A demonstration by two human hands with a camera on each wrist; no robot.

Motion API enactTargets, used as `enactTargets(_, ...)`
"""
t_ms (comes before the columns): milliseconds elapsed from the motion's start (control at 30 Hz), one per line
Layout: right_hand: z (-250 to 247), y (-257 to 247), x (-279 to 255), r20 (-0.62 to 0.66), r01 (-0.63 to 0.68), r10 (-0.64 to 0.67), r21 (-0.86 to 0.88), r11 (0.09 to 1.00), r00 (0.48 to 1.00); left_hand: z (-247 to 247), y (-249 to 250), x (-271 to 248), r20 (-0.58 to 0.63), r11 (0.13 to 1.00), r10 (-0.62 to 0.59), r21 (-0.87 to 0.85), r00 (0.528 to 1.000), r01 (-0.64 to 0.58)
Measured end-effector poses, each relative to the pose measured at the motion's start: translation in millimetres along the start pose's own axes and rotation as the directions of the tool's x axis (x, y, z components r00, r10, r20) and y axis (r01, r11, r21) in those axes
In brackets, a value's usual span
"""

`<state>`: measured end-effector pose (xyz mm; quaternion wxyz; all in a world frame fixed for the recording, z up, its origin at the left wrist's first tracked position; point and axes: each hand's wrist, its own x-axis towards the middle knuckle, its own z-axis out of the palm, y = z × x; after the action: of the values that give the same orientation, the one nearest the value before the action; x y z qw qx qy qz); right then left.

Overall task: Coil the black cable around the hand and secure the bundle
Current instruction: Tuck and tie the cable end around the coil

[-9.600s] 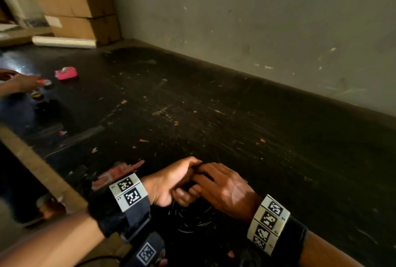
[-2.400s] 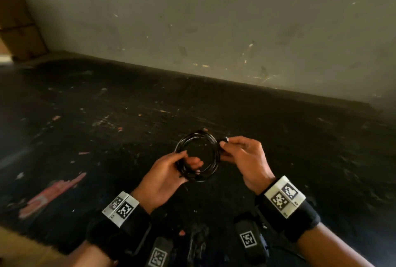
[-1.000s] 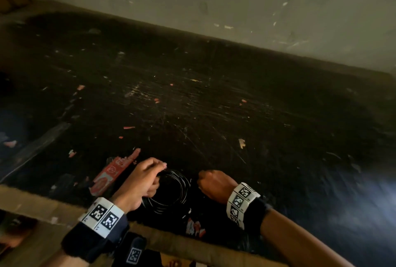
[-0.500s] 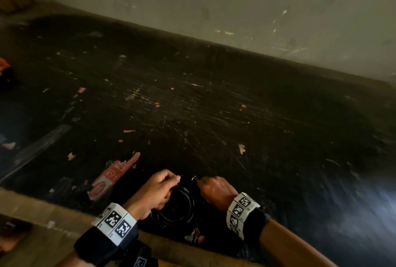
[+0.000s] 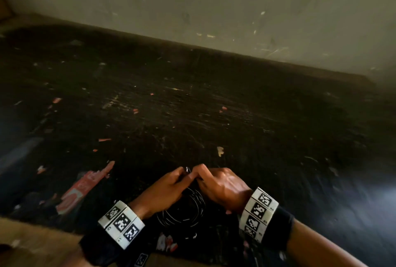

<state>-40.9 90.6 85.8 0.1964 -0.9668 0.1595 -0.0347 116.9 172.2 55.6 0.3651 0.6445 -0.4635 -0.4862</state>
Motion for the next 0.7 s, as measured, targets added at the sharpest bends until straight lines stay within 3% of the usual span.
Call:
enactTargets(100,-17.2,4.0,-15.0,-0.079,0.045,-0.048,-0.042,0.998,0.996,19.8,16.5,9.6,-0.027,0.994,0.108,0.010,0.994,-0.108)
enactTargets(267,-38.9,27.6,-47.8,-0.275,0.011,-0.028,-0.063,0.998,0.961,53.7,39.9,18.9,-0.042,0.980,0.158,-0.118,0.987,-0.162)
enactTargets(467,-52.9,51.2,-76.1,-0.239,-0.019,-0.028,-0.190,0.982,0.971,91.1,62.9,26.6,0.004,0.975,0.201,-0.096,0.980,-0.200)
enactTargets(567,-58.2,59.7,-85.1,-0.258,-0.125,0.119,-0.007,0.992,0.959,104.9,67.3,27.8,-0.002,0.972,0.236,-0.008,0.972,-0.236)
enactTargets(700,-55.3,72.9,-84.4,-0.308,-0.328,0.462,0.398,0.857,0.832,116.9,76.3,31.4,-0.086,0.964,0.248,0.122,0.965,-0.237)
